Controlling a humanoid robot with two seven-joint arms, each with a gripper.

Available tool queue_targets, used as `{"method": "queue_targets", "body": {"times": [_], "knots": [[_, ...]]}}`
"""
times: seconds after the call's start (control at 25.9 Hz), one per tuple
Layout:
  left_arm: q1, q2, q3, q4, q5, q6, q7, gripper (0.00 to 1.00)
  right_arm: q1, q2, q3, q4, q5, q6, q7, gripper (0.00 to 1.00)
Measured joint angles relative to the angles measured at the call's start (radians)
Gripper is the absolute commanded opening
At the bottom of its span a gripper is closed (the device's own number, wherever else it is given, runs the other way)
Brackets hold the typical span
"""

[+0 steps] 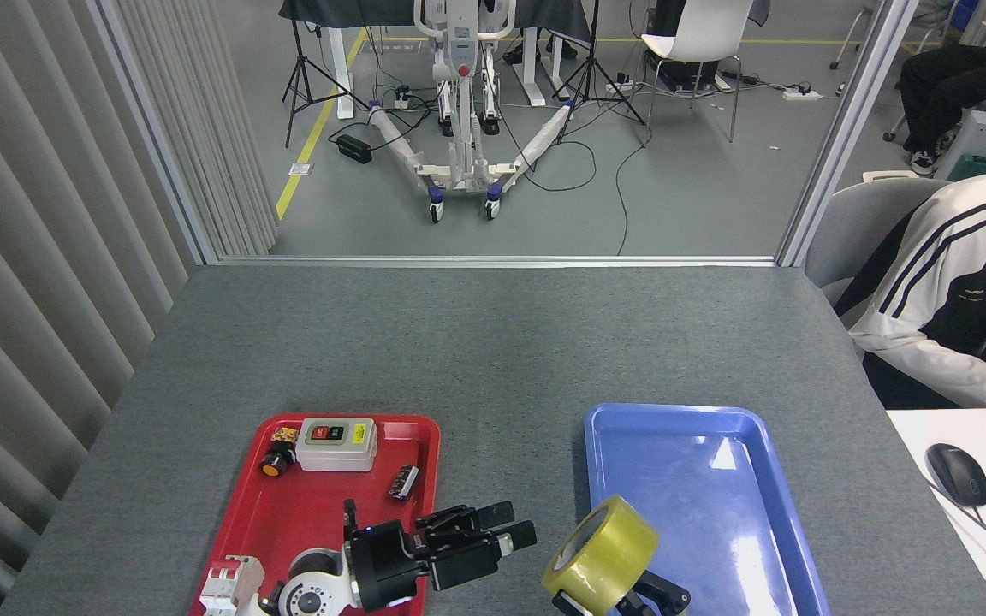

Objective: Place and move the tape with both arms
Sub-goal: 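Release the tape with the left gripper and withdraw it over the red tray, then lower the tape roll into the blue tray with the right gripper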

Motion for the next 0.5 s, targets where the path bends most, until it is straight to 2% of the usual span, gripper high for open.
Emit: {"method": "queue_targets", "body": {"times": [0.15, 0.27, 0.31, 0.39, 0.5], "knots": [[0.003, 0.06, 0.066, -0.003, 0.018, -0.001, 0.133, 1.0, -0.001, -0.002, -0.007, -0.001, 0.0, -0.002, -0.002, 0.0], [0.018, 0.123, 0.106, -0.022, -0.07, -0.001, 0.329, 1.0, -0.003, -0.013, -0.029, -0.007, 0.001, -0.003, -0.004, 0.0], [0.03, 0.138, 0.113, -0.045, -0.14, 0.002, 0.413, 1.0, -0.003, -0.018, -0.045, -0.01, 0.001, -0.003, -0.008, 0.0], [0.073, 0.156, 0.119, -0.133, -0.333, 0.086, 0.576, 1.0, -0.004, -0.033, -0.089, -0.016, 0.001, -0.003, 0.012, 0.0], [0.14, 0.161, 0.071, -0.271, -0.67, 0.344, 0.71, 1.0, -0.008, -0.06, -0.146, -0.02, 0.001, -0.003, 0.072, 0.0]]}}
